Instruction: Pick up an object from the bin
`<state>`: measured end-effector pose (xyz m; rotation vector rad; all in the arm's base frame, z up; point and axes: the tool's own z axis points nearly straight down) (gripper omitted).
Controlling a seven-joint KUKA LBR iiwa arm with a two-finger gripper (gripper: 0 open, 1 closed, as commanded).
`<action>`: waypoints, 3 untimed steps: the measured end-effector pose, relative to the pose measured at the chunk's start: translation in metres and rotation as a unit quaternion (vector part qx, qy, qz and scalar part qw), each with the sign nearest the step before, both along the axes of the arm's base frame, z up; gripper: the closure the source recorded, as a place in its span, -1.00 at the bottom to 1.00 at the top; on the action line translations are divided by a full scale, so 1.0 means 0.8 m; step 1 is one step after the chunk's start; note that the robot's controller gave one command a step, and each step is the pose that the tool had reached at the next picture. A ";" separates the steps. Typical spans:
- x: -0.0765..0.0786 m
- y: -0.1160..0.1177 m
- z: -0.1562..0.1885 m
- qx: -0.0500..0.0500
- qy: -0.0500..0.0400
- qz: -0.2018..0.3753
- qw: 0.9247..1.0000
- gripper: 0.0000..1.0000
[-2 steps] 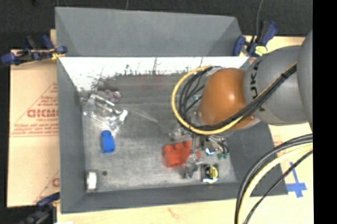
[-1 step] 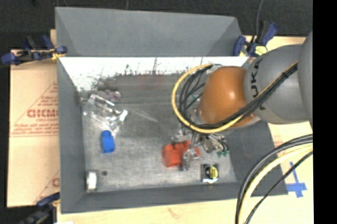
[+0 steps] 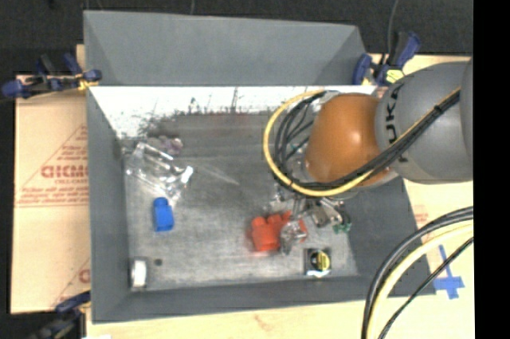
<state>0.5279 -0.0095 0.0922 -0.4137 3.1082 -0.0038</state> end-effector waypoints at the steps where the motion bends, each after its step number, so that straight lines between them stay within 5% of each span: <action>1: 0.003 -0.002 0.078 0.000 -0.002 -0.001 1.000 1.00; 3: 0.006 -0.007 0.112 0.000 -0.001 -0.005 1.000 1.00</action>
Offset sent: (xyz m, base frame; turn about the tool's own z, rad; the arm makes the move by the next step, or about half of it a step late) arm 0.0000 0.0000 0.0584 0.0000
